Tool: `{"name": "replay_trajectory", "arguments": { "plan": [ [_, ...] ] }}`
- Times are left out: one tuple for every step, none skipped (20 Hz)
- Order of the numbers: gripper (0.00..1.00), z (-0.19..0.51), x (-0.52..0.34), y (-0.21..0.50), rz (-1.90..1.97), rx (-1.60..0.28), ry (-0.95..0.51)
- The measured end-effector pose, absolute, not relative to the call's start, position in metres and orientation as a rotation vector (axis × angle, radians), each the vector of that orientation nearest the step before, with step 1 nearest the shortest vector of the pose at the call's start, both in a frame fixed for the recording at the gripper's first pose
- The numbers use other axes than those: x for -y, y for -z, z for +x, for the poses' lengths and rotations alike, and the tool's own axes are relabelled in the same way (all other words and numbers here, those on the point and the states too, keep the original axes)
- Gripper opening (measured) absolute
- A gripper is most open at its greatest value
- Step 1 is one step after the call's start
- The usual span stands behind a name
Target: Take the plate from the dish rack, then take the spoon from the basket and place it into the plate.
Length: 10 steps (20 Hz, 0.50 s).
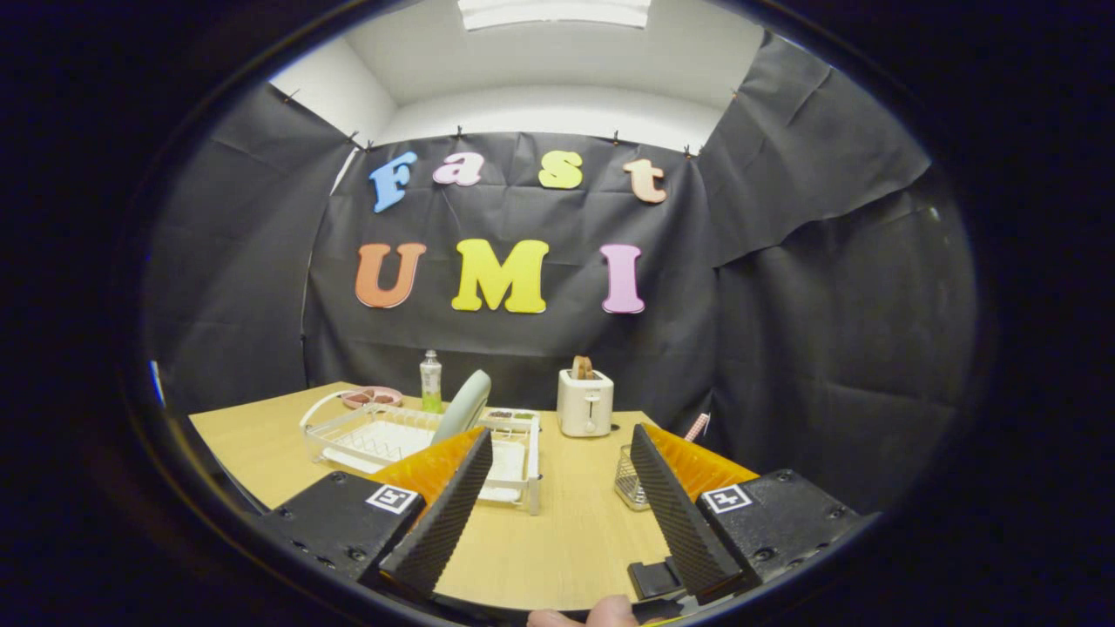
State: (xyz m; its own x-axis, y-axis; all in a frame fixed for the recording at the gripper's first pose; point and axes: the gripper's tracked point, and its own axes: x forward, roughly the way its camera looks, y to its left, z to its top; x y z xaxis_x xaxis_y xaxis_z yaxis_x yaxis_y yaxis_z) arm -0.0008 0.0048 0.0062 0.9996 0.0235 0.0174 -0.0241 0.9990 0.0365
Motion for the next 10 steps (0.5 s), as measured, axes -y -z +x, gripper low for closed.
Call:
{"name": "replay_trajectory", "arguments": {
  "plan": [
    [1.0,0.001,-0.003,-0.005,0.043,0.018,-0.025],
    [1.0,0.003,-0.002,-0.004,0.047,0.02,-0.024],
    [1.0,0.006,-0.001,-0.002,0.048,0.015,-0.023],
    [1.0,0.009,-0.003,-0.001,0.046,0.008,-0.034],
    [1.0,0.012,-0.009,-0.002,0.042,0.005,-0.05],
    [1.0,0.015,-0.014,-0.007,0.03,0.003,-0.063],
    [1.0,0.018,-0.016,-0.011,0.016,0.002,-0.071],
    [1.0,0.021,-0.019,-0.017,-0.002,0.011,-0.08],
    [1.0,0.026,-0.021,-0.023,-0.016,0.011,-0.08],
    [1.0,0.031,-0.022,-0.025,-0.035,0.007,-0.083]
  ]
}}
